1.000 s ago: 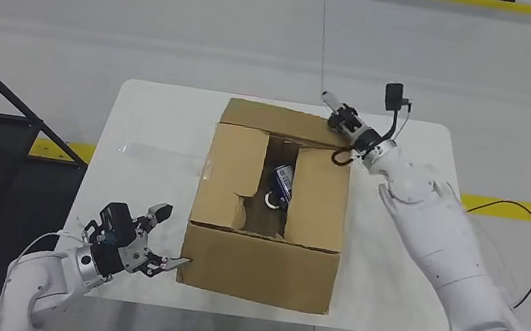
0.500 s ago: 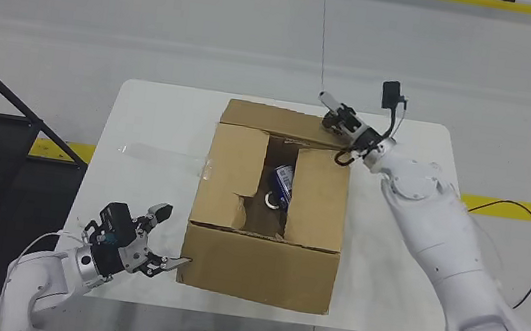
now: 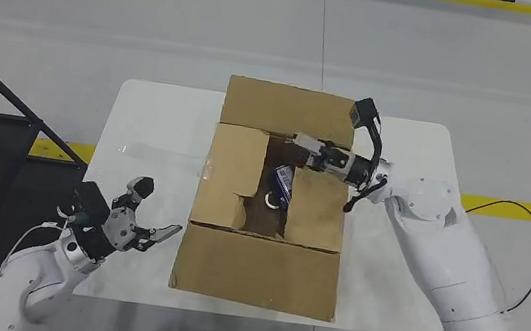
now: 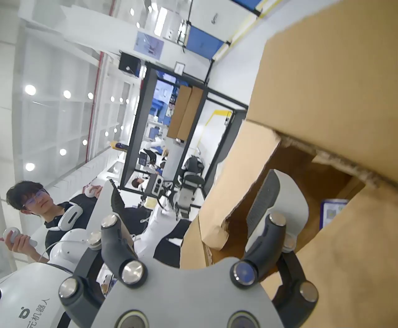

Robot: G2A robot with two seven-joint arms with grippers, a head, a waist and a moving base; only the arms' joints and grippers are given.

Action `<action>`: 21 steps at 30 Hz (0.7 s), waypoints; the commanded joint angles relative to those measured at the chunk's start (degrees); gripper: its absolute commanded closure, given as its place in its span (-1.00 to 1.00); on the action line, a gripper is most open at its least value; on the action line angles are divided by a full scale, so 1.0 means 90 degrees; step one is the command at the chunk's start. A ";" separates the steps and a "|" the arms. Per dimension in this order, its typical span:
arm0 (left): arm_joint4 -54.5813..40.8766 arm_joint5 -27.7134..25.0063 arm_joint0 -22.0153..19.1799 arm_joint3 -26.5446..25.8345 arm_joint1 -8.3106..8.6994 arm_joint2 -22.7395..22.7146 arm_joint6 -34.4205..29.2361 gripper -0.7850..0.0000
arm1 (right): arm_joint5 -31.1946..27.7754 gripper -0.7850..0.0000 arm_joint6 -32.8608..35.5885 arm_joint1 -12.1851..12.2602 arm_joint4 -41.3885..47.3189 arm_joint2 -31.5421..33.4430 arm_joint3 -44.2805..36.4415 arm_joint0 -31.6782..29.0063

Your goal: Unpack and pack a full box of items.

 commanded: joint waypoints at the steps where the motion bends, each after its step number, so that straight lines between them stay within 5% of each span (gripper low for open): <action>1: -0.0074 0.0298 -0.0003 0.0044 -0.0015 -0.0003 0.0090 -1.00 | 0.0304 -1.00 0.0093 0.0001 -0.0021 -0.0064 -0.0243 -0.0120; 10: -0.0298 0.0441 0.0081 0.0155 -0.0021 -0.0066 0.0304 -1.00 | 0.0732 -1.00 -0.0253 -0.0232 -0.0201 -0.0720 0.0035 0.0019; 21: -0.0332 0.0385 0.0190 0.0141 -0.0011 -0.0116 0.0421 -1.00 | 0.0322 -1.00 -0.0247 -0.0688 0.0670 -0.1278 0.0856 0.0567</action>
